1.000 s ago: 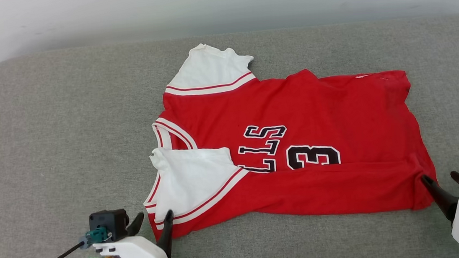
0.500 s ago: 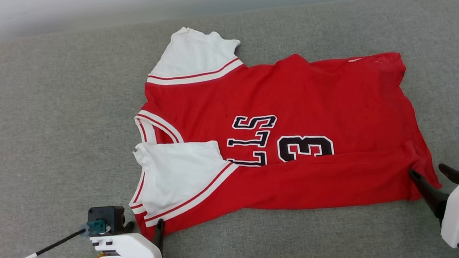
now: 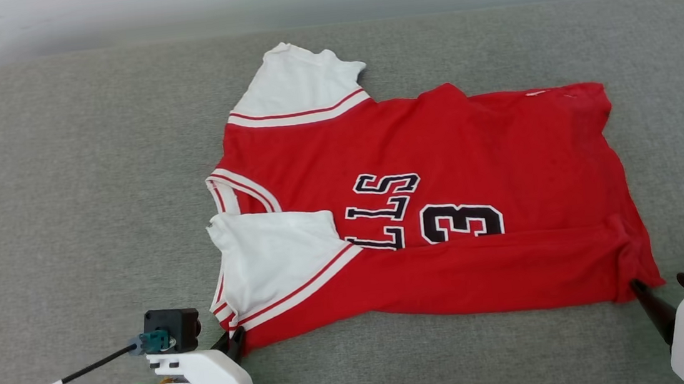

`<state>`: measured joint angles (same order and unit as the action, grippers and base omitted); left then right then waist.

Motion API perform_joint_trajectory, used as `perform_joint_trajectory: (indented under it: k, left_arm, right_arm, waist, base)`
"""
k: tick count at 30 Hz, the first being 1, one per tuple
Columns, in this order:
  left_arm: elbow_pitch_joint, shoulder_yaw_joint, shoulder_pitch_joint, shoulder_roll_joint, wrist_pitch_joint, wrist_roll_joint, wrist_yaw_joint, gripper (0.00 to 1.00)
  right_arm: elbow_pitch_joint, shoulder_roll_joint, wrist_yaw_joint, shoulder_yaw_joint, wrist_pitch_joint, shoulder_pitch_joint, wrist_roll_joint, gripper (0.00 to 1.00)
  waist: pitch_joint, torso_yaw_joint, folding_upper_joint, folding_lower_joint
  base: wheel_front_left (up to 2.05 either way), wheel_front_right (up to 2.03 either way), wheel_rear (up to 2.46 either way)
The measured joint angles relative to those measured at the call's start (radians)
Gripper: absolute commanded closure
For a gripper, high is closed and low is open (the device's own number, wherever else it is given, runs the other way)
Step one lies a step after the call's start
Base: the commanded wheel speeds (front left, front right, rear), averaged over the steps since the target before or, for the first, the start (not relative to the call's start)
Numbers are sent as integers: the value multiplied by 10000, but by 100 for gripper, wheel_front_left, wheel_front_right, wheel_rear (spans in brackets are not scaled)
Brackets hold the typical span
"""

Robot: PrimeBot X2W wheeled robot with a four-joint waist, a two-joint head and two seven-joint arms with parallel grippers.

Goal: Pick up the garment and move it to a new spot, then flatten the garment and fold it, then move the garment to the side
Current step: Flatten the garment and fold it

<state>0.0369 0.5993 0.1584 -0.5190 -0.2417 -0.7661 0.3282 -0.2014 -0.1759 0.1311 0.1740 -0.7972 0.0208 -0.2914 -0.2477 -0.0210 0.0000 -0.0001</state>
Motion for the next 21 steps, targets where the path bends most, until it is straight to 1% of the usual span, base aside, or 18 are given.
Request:
perform_joint_trajectory:
  k: [6, 12, 16, 21]
  left_arm:
    - [-1154, -144, -104, -284, 157, 230, 286, 100]
    - [-2096, -84, -80, -393, 36, 360, 418, 100]
    - [-2383, -31, -49, -414, -17, 441, 458, 100]
    - [-2313, 48, -43, -393, -71, 412, 451, 100]
  right_arm:
    - [834, -8, 0, -27, -25, -236, 255, 0]
    - [1779, -186, 0, 33, 148, -614, 752, 0]
    - [2169, -186, 6, 176, 274, -885, 982, 0]
    - [2491, -209, 10, 228, 295, -1055, 1231, 0]
  waist:
    - [111, -332, 0, 0]
    - [-67, -619, 0, 0]
    - [-255, -749, 0, 0]
    - [-475, -875, 0, 0]
  base:
    - [0, 0, 0]
    - [0, 0, 0]
    - [0, 0, 0]
    - [0, 0, 0]
